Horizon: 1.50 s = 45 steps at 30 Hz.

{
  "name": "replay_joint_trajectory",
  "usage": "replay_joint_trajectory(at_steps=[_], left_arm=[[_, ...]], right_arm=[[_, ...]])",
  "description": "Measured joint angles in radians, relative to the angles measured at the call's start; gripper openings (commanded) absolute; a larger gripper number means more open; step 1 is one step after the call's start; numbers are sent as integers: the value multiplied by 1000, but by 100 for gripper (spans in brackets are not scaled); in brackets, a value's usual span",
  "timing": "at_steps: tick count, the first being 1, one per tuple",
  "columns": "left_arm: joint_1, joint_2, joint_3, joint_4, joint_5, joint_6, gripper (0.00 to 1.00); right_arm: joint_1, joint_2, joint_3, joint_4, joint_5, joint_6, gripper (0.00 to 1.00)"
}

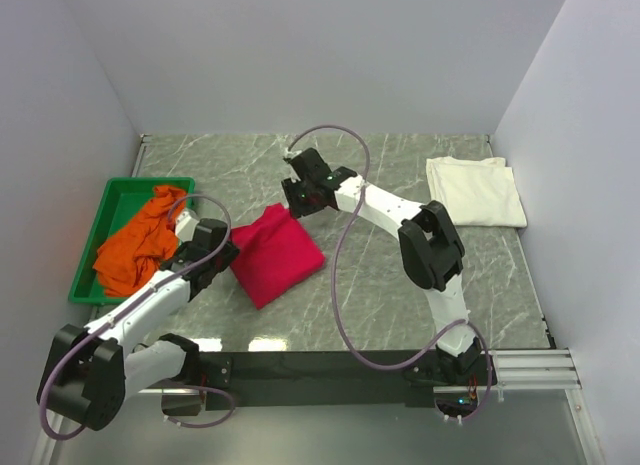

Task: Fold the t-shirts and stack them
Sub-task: Fold the tshirt

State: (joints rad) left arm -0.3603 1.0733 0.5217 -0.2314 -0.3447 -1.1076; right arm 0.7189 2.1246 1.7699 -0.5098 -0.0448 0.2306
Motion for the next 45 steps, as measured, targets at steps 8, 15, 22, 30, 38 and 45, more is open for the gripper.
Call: replay_joint_trajectory(at_steps=[8, 15, 22, 30, 38, 45], left_arm=[[9, -91, 74, -19, 7, 89, 80], [10, -117, 75, -21, 129, 167, 46], [22, 148, 120, 17, 171, 224, 29], [115, 519, 302, 123, 241, 252, 18], [151, 659, 392, 196, 330, 251, 25], [154, 522, 385, 158, 344, 278, 61]], right_arm=[[-6, -172, -153, 28, -28, 23, 52], [-9, -330, -294, 158, -241, 43, 43], [-11, -242, -443, 276, -485, 124, 41], [-54, -139, -569, 411, -653, 251, 40], [-132, -123, -674, 531, -772, 371, 40], [-137, -149, -651, 511, -789, 374, 40]])
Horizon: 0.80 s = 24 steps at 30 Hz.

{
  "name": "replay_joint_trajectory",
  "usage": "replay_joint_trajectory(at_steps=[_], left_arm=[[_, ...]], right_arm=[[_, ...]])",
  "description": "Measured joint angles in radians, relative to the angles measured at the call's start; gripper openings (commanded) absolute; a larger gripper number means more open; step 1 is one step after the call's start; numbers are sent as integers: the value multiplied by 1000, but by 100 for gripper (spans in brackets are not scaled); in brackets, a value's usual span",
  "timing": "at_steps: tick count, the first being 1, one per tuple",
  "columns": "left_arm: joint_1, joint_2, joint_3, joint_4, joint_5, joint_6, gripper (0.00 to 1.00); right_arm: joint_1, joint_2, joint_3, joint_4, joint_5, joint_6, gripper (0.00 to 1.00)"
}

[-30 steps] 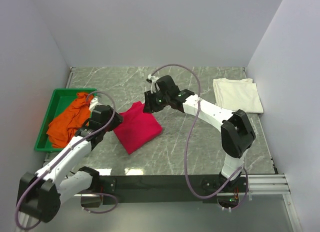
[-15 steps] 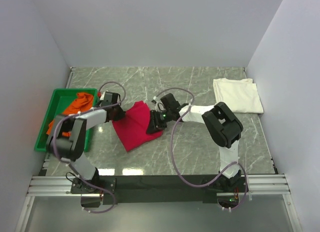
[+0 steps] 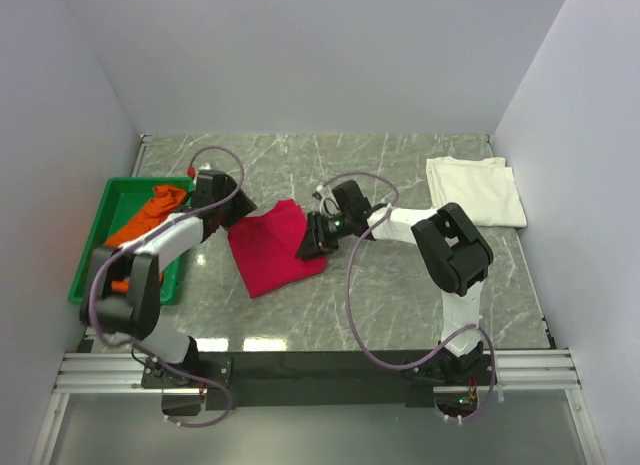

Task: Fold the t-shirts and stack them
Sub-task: Fold the tshirt

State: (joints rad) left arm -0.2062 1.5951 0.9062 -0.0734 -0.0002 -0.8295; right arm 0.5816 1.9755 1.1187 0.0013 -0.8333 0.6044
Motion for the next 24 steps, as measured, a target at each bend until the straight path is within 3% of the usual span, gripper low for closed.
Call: replay_joint_trajectory(at_steps=[3, 5, 6, 8, 9, 12, 24], left_arm=[[0, -137, -11, -4, 3, 5, 62], [0, -221, -31, 11, 3, 6, 57], [0, -257, -48, 24, 3, 5, 46], [0, -291, -83, 44, 2, 2, 34], [0, -290, -102, 51, 3, 4, 26], [1, -235, -138, 54, 0, 2, 18], [98, -16, -207, 163, -16, -49, 5]], right_arm=[[0, -10, 87, -16, 7, -13, 40], [0, -10, 164, -16, 14, -24, 39], [0, -8, 206, -20, 16, -26, 39], [0, 5, 277, -9, 15, -26, 38], [0, 16, 312, 3, 12, -26, 38], [0, 74, 399, 28, 5, -21, 37], [-44, 447, 596, 42, 14, 63, 34]])
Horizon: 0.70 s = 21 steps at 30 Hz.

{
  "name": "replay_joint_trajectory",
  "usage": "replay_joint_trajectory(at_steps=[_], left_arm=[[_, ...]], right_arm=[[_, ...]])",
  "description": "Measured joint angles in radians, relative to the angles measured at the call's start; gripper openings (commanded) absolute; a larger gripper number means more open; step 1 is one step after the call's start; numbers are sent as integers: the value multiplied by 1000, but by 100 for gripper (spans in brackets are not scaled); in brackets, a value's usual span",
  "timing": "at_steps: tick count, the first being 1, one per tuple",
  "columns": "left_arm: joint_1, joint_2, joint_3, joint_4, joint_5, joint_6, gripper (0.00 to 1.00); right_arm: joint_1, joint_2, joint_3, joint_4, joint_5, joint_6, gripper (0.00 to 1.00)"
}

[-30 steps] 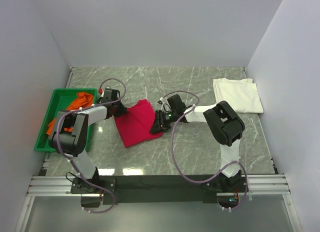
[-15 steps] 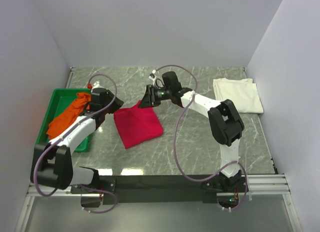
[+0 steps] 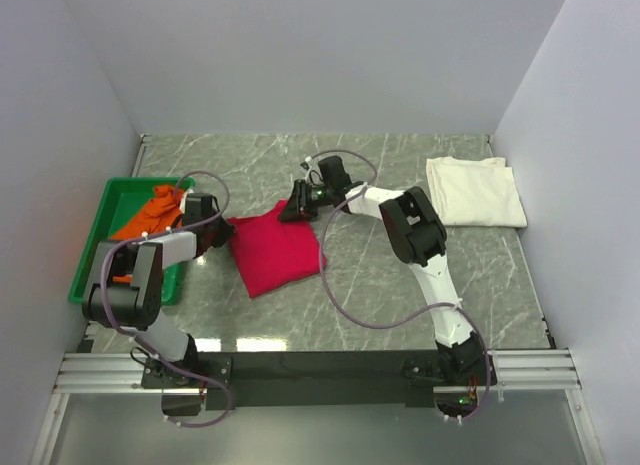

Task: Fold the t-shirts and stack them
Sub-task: Fold the tshirt

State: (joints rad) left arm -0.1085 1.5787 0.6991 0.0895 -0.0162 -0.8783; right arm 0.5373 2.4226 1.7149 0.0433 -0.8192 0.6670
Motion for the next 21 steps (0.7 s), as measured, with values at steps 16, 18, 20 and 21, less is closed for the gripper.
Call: replay_joint_trajectory(at_steps=[16, 18, 20, 21], left_arm=[[28, -44, 55, -42, 76, 1, 48], [13, -118, 84, -92, 72, 6, 55], [-12, -199, 104, -125, 72, 8, 56], [-29, -246, 106, -135, 73, 7, 57]], right_arm=[[-121, -126, -195, 172, -18, 177, 33], [-117, -211, -247, 171, -20, 172, 33], [-114, -316, -311, 182, -22, 161, 33], [-111, -372, -342, 184, -24, 154, 31]])
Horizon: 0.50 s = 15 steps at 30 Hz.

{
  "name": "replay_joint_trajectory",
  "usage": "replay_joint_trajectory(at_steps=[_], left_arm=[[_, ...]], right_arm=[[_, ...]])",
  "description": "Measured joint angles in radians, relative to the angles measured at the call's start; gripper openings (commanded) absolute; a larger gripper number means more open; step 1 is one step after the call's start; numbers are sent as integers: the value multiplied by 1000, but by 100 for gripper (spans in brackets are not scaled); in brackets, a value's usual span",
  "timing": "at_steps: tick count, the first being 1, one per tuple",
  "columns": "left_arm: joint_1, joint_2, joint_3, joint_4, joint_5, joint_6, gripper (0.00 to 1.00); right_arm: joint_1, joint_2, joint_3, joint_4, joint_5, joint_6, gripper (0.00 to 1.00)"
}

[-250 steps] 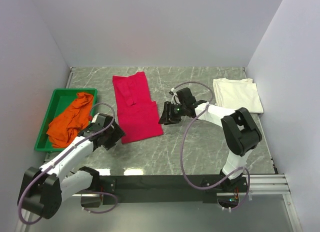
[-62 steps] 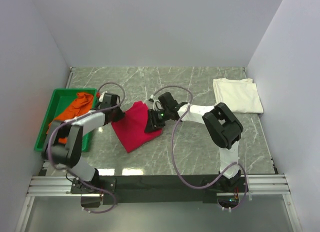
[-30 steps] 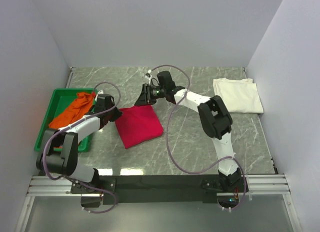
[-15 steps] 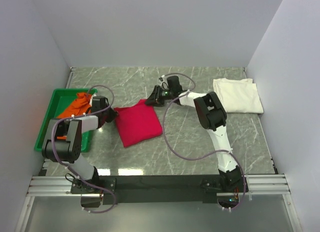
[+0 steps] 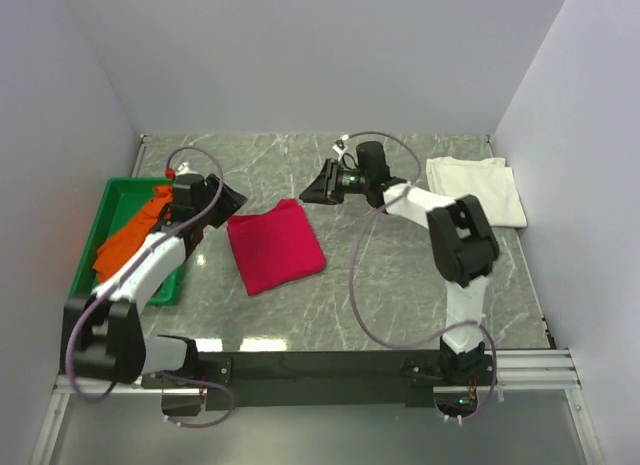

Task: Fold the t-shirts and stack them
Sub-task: Fold the tshirt

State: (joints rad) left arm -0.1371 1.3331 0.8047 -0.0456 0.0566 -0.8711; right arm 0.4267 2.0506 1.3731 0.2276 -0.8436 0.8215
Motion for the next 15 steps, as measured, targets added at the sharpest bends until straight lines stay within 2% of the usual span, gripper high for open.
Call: replay_joint_trajectory(at_steps=[2, 6, 9, 12, 15], left_arm=[[-37, -82, -7, -26, 6, -6, 56], [-124, -224, -92, -47, 44, -43, 41], [-185, -278, -222, -65, 81, -96, 24], [-203, -283, -339, -92, 115, -142, 14], [-203, -277, -435, -116, 135, -185, 8]], right_arm=[[8, -96, -69, 15, -9, -13, 29], [40, -203, -187, 23, -31, -56, 18], [66, -208, -274, 7, -42, -91, 11], [80, -189, -342, -39, -52, -119, 3], [79, -141, -364, -84, -56, -145, 0]])
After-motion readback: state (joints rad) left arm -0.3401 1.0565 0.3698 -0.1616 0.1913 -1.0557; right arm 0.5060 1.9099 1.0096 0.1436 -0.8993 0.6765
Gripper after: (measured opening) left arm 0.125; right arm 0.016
